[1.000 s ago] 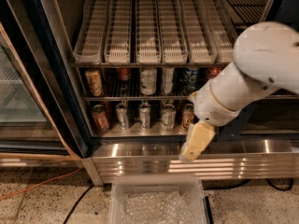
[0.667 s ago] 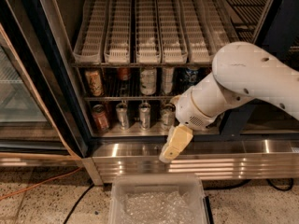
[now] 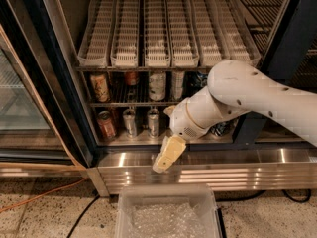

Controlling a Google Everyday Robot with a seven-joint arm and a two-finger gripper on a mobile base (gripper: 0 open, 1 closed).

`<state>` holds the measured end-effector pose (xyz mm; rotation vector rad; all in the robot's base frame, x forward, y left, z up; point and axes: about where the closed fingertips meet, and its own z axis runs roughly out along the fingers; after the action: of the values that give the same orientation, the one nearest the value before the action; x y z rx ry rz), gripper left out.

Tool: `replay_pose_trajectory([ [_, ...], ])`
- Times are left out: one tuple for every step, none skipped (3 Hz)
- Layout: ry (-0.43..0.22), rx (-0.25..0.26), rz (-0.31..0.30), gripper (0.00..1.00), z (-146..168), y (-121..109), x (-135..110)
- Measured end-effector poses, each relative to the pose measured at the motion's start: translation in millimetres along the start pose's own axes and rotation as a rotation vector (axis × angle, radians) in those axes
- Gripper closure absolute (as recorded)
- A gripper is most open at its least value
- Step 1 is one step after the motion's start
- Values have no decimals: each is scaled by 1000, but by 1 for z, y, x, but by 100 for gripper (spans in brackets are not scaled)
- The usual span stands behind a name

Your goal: Pick orange can from middle shelf of fridge

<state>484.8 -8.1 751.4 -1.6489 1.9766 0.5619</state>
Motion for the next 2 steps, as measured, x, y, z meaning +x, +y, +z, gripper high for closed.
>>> replay_pose_trajectory([
  [-41, 11, -3, 0, 13, -2, -4],
  [-166, 37, 42, 0, 45, -13, -18],
])
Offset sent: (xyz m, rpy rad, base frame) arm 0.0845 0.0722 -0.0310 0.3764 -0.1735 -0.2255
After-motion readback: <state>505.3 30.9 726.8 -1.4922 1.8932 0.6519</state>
